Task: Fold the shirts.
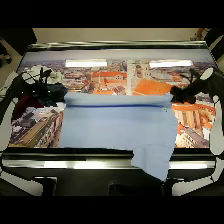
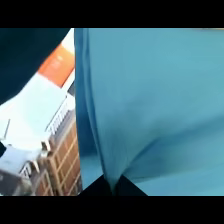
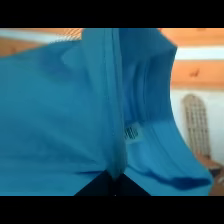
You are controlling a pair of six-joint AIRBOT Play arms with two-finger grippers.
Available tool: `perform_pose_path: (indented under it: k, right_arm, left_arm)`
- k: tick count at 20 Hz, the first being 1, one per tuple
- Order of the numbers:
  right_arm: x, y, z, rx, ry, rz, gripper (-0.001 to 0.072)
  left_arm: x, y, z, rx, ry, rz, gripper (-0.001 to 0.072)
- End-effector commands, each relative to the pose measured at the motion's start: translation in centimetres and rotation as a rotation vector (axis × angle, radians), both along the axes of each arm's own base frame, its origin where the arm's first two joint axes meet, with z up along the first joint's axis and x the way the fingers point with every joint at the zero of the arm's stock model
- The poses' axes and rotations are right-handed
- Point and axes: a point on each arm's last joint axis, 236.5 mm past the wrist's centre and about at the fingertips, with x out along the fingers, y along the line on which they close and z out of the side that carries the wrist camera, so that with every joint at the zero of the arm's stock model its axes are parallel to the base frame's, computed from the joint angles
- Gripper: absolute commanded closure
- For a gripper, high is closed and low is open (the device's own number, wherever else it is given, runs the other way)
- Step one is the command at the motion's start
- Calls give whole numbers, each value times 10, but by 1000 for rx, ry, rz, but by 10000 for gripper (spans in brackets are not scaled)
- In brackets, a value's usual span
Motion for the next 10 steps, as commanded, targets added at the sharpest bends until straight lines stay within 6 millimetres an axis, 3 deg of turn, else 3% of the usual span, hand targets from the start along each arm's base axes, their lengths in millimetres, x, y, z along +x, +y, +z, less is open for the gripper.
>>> perform_pose_path:
  k: [1, 4, 7, 8, 9, 10]
  right_arm:
    - [-70, 14, -27, 57, 271, 45, 670]
    - [-72, 14, -43, 53, 275, 0, 670]
    - [-67, 14, -44, 51, 255, -15, 668]
    - [-65, 12, -42, 49, 250, -31, 630]
    - [-62, 9, -35, 47, 230, -49, 465]
    - [-61, 6, -21, 51, 213, -54, 376]
  left_arm:
    - [-41, -2, -17, -22, 163, -50, 672]
    - [-53, 0, -23, -35, 227, -56, 672]
    - [-62, -5, -25, -61, 275, -67, 655]
    - [-65, -10, -23, -83, 289, -71, 498]
    - [-71, -11, -20, -90, 311, -79, 296]
    - [-75, -9, -15, -94, 327, -83, 269]
